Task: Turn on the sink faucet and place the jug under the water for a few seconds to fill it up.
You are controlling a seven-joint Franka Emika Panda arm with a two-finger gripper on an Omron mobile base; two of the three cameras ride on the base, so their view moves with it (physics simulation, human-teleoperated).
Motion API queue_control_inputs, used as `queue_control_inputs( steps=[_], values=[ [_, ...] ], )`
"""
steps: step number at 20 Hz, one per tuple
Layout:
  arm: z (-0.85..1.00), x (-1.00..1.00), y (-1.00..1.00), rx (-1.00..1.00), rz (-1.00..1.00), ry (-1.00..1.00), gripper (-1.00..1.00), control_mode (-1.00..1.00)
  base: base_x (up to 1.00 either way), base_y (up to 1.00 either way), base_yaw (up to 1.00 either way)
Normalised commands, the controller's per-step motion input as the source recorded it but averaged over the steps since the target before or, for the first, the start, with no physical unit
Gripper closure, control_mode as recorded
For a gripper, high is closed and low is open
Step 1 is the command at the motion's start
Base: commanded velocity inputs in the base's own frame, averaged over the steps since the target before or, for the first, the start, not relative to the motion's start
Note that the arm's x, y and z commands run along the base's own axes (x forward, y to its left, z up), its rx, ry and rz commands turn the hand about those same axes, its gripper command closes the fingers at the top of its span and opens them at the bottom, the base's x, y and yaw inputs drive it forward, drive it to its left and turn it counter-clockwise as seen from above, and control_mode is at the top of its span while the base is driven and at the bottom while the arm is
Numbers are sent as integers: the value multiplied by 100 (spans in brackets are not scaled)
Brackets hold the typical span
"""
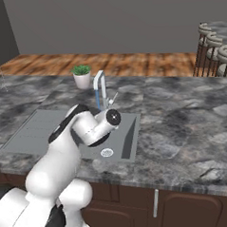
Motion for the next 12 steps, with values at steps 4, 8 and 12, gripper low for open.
queue_control_inputs(
  steps=[4, 8, 12],
  values=[
    [-1, 45, 0, 0, 0, 0, 100, -100, 0, 0, 0],
    [-1, 41, 0, 0, 0, 0, 100, -100, 0, 0, 0],
    [-2, 40, 0, 0, 0, 0, 100, -100, 0, 0, 0]
  ],
)
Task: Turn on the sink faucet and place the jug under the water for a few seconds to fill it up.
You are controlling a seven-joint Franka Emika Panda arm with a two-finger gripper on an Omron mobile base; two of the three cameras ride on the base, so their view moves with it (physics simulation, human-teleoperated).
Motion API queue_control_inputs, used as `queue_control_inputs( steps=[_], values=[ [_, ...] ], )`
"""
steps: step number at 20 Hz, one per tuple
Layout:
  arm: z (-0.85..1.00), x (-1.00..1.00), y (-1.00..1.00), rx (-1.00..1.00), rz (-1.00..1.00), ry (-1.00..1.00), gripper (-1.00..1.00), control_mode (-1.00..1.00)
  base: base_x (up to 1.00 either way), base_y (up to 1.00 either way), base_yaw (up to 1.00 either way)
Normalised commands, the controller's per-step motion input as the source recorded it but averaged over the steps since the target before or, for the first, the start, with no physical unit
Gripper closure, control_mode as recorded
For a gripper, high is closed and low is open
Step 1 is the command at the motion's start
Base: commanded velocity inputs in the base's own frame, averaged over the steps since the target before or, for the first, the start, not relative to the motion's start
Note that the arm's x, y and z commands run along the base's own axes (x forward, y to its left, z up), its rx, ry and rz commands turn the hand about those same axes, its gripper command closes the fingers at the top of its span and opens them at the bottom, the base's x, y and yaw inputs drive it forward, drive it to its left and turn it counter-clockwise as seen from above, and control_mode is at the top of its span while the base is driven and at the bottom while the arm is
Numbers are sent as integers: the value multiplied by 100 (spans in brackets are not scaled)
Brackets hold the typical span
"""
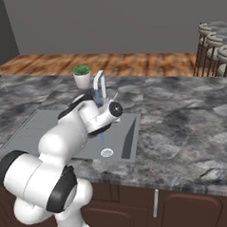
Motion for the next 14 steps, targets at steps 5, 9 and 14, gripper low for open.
queue_control_inputs(
  steps=[5, 9, 14],
  values=[
    [-6, 38, 0, 0, 0, 1, 100, -100, 0, 0, 0],
    [-7, 38, 0, 0, 0, 1, 100, -100, 0, 0, 0],
    [-5, 37, 0, 0, 0, 1, 100, -100, 0, 0, 0]
  ],
)
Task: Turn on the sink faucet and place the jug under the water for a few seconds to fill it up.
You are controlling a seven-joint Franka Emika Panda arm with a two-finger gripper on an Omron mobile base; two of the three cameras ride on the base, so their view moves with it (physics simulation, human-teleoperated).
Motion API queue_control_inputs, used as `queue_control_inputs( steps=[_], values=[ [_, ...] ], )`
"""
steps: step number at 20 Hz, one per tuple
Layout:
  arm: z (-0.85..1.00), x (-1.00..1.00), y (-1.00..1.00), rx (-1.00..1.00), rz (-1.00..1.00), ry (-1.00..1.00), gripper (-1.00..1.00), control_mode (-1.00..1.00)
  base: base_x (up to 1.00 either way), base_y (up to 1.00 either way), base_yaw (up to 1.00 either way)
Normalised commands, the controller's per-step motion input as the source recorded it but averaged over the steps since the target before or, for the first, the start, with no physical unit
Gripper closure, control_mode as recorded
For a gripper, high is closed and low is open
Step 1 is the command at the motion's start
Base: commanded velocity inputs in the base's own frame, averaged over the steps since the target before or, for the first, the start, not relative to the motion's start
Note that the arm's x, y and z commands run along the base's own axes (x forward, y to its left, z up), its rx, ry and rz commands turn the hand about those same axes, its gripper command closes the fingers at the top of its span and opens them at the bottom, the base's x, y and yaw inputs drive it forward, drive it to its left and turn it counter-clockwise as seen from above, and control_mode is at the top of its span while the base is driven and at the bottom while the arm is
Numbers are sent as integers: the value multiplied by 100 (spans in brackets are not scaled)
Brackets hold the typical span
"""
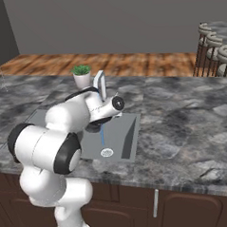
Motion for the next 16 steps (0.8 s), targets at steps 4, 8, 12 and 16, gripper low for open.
queue_control_inputs(
  steps=[4, 8, 12, 16],
  values=[
    [-4, 33, 0, 0, 0, 0, 100, -100, 0, 0, 0],
    [-3, 34, 0, 0, 0, 1, 100, -100, 0, 0, 0],
    [-2, 32, 0, 0, 0, 0, 100, -100, 0, 0, 0],
    [-1, 29, 0, 0, 0, 0, 100, -100, 0, 0, 0]
  ],
)
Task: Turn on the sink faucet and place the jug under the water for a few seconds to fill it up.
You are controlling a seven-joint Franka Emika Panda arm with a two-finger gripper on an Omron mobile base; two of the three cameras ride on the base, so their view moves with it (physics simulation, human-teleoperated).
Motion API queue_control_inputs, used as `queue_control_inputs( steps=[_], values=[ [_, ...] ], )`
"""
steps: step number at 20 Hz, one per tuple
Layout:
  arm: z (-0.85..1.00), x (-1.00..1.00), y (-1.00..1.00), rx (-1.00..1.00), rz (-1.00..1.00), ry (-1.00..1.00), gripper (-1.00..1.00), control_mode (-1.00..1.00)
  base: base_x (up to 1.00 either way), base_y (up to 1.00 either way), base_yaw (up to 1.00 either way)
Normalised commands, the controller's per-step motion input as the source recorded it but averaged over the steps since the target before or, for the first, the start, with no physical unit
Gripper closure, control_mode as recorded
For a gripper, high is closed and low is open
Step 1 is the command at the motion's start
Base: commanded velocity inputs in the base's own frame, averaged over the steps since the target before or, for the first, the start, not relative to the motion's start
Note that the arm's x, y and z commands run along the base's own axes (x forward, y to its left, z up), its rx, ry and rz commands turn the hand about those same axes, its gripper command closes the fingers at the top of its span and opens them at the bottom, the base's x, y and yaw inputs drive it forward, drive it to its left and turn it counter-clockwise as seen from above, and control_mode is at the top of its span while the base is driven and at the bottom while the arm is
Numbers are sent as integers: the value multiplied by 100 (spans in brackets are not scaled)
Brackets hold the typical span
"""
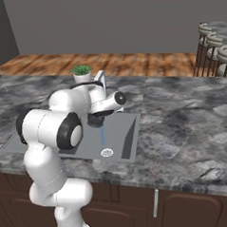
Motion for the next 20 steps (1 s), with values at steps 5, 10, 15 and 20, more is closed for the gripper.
queue_control_inputs(
  steps=[5, 10, 15, 20],
  values=[
    [0, 5, 0, 0, 0, 0, 100, -100, 0, 0, 0],
    [0, 0, 0, 0, 0, 0, 100, -100, 0, 0, 0],
    [0, -15, -3, 0, 0, -7, 100, -100, 0, 0, 0],
    [0, -43, -9, 0, 0, -17, 100, -100, 0, 0, 0]
  ],
)
